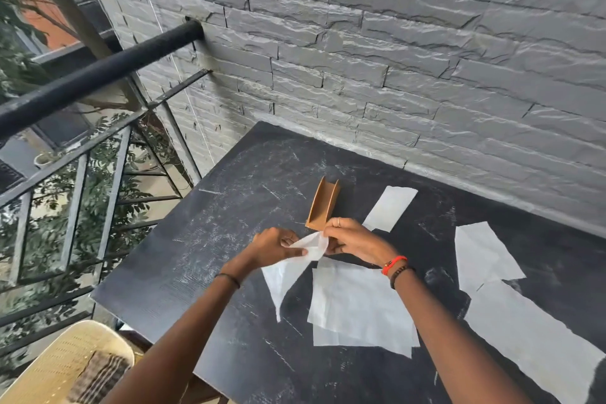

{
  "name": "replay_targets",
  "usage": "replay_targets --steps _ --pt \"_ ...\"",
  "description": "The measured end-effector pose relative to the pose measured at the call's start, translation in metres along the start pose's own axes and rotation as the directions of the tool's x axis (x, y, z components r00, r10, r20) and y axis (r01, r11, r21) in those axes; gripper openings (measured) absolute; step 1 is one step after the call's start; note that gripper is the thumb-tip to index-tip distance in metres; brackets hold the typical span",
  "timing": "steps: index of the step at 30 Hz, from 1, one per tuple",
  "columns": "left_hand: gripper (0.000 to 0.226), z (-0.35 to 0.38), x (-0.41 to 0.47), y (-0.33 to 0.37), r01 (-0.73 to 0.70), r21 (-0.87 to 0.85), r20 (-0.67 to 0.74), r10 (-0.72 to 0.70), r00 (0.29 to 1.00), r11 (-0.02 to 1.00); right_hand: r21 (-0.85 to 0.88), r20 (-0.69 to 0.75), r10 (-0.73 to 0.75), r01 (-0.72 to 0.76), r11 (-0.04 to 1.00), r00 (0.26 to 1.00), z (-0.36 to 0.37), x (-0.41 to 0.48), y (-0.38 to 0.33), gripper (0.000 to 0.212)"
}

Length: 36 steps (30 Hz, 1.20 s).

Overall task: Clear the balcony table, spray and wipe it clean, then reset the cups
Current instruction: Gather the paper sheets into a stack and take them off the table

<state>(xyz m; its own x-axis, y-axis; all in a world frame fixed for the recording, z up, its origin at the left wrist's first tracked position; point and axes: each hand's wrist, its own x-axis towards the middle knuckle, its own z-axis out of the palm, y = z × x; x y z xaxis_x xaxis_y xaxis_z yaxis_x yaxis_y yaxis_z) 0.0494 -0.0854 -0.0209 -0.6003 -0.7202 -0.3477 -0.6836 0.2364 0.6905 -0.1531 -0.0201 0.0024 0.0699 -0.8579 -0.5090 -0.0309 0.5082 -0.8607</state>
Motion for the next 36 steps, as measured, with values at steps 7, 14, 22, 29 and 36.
replay_targets --steps 7,14,22,29,36 --pt "0.04 0.002 -0.003 0.025 -0.073 -0.246 0.015 0.079 0.997 0.967 0.01 -0.05 0.102 -0.102 0.995 0.993 -0.042 -0.04 0.019 0.008" --pt "0.038 0.029 0.007 0.073 -0.132 -0.322 0.186 0.199 0.962 0.938 -0.276 -0.041 -0.018 0.006 0.961 0.999 -0.061 -0.073 0.041 0.047" --pt "0.041 0.058 0.004 0.103 -0.074 -0.208 0.339 0.143 0.93 0.975 -0.1 -0.173 -0.06 0.043 0.994 0.983 -0.065 -0.088 0.059 0.038" --pt "0.072 0.076 0.005 0.046 0.018 0.028 0.414 -0.028 0.91 0.999 0.017 -0.55 -0.001 0.012 1.0 0.835 -0.088 -0.1 0.101 0.031" --pt "0.037 0.08 0.018 0.028 0.15 -0.131 0.319 -0.102 0.942 0.98 0.054 -0.644 0.138 -0.135 0.989 0.753 -0.109 -0.066 0.181 0.055"
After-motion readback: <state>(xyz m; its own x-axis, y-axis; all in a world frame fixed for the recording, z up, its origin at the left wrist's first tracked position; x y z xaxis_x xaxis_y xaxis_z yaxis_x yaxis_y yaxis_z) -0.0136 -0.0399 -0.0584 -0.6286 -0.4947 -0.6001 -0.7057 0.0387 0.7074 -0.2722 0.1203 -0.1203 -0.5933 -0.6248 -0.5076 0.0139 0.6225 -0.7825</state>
